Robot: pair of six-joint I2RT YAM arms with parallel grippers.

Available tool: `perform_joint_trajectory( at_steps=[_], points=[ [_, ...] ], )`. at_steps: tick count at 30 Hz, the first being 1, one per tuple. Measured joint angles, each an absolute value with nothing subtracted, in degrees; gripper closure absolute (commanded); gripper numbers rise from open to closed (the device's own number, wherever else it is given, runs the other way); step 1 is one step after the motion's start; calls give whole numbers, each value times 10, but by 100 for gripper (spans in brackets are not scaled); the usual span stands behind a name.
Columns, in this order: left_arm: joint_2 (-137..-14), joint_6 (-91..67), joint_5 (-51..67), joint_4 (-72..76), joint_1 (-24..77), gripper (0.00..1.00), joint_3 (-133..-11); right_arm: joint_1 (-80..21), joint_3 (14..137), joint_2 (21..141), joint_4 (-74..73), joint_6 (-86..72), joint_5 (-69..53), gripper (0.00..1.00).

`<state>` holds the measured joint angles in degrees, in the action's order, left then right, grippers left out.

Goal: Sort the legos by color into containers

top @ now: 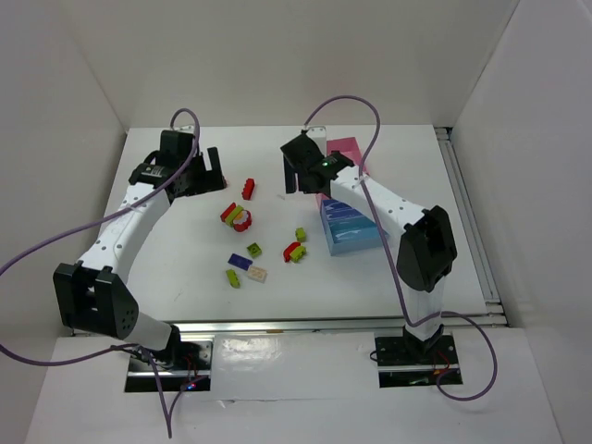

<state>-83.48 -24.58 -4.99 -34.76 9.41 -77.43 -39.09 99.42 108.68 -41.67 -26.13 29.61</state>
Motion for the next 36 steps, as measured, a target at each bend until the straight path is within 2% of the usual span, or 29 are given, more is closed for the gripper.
perform_joint_trajectory(
  at_steps=[13, 17, 25, 26, 31, 36],
  points=[
    [-834, -239, -38, -354, 94, 4, -761, -428, 1002, 1083, -424, -277, 273, 0],
    [-834, -239, -41, -358, 94, 4, -747, -428, 997, 1083, -422, -281, 249, 9],
    [-834, -240, -35, -368, 94, 5, -741, -421, 893, 1086, -408, -301, 172, 16],
    [-834, -240, -35, -369, 94, 5, -741, -419, 885, 1087, -409, -303, 163, 21],
    [-835, -240, -35, -370, 95, 5, -741, -415, 874, 1093, -403, -300, 135, 31],
    [-839, -240, -35, -371, 95, 5, -741, -411, 874, 1120, -392, -289, 110, 31]
  ],
)
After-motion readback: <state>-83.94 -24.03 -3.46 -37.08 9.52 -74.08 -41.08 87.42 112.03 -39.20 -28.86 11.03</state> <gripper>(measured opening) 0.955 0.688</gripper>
